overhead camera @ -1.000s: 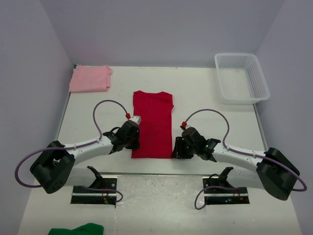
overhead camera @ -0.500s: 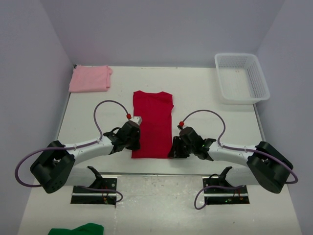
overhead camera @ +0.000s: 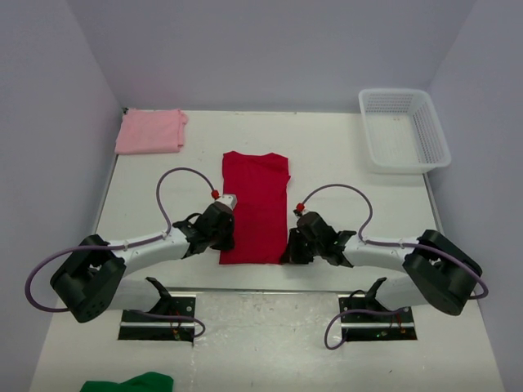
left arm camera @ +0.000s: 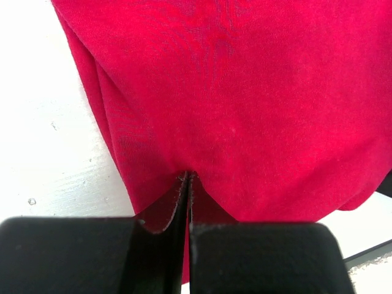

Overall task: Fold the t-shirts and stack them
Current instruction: Grab one side of the 2/3 rectangular tshirt with both arms

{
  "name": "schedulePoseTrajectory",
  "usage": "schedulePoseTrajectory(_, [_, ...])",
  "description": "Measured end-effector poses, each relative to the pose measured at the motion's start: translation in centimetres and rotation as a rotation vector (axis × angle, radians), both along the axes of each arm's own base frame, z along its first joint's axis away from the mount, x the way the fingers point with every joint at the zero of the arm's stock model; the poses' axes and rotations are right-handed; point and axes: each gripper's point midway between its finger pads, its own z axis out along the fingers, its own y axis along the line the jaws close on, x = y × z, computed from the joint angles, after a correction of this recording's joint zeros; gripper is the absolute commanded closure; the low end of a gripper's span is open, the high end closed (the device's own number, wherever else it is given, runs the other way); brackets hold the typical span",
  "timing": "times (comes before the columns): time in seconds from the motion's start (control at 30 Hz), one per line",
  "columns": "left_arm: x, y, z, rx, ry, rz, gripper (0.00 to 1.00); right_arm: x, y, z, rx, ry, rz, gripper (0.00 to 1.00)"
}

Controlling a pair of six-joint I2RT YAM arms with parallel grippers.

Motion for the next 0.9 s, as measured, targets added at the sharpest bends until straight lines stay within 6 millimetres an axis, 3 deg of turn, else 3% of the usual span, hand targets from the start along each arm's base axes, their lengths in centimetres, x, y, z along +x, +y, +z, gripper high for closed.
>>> schedulePoseTrajectory(0.23, [-0.4, 0.0, 0.8, -0.011, -0.013, -0.009, 0.96, 0.4, 1.0, -0.1, 0.011, 0.002, 0.013, 1.0])
schedulePoseTrajectory(0.47, [0.3, -0.3, 5.5, -0.037, -0.092, 0.01, 0.71, 0.2, 0.5, 0.0, -0.01, -0.006, 0.013, 1.0])
schedulePoseTrajectory(0.6, [0.4, 0.2, 7.7, -0.053, -0.108, 0.066, 0.63, 0.0, -0.1, 0.1, -0.035, -0.006, 0.009, 1.0])
schedulePoseTrajectory(0.83, [-2.6, 1.3, 6.5, -0.108, -0.001, 0.127, 0.37, -0.3, -0.6, 0.1, -0.051, -0.015, 0.013, 1.0])
schedulePoseTrajectory(0.9, [-3.9, 1.7, 5.6, -0.131, 0.033, 0.134, 0.37, -0.4, -0.8, 0.1, -0.052, -0.018, 0.014, 1.0])
